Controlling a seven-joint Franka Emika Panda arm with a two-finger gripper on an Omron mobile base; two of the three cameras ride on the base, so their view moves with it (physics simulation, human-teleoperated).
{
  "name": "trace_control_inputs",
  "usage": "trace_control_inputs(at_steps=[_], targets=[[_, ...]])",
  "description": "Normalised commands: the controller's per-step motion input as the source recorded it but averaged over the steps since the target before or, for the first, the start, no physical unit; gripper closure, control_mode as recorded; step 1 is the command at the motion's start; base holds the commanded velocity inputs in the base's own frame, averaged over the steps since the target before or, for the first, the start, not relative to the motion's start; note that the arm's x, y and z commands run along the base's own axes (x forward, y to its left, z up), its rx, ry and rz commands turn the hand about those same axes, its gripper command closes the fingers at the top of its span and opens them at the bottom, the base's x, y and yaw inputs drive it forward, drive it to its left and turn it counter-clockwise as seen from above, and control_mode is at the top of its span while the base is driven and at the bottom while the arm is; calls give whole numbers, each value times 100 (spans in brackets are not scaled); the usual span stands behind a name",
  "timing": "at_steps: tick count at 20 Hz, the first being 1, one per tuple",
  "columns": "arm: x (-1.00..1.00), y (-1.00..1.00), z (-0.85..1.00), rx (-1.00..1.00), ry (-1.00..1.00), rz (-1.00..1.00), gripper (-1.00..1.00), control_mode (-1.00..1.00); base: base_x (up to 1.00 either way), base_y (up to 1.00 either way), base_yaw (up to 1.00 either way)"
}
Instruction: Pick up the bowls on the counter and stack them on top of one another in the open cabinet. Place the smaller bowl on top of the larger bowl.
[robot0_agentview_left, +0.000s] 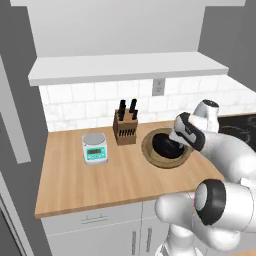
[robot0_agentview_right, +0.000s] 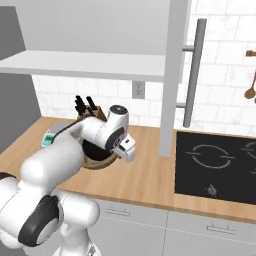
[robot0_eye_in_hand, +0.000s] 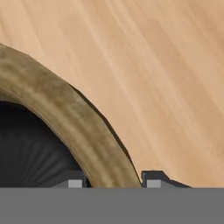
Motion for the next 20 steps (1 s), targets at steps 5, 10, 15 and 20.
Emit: trace_control_inputs(at_steps=[5,10,15,20], targets=[[-75,18,100,0,-36,-3,100,-100,0,0,0],[-51,15,100,0,-27,-5,100,-100,0,0,0],[-3,15,100,7,-13,-13,100,-100,0,0,0],[0,4,100,8,-4,-12,100,-100,0,0,0]])
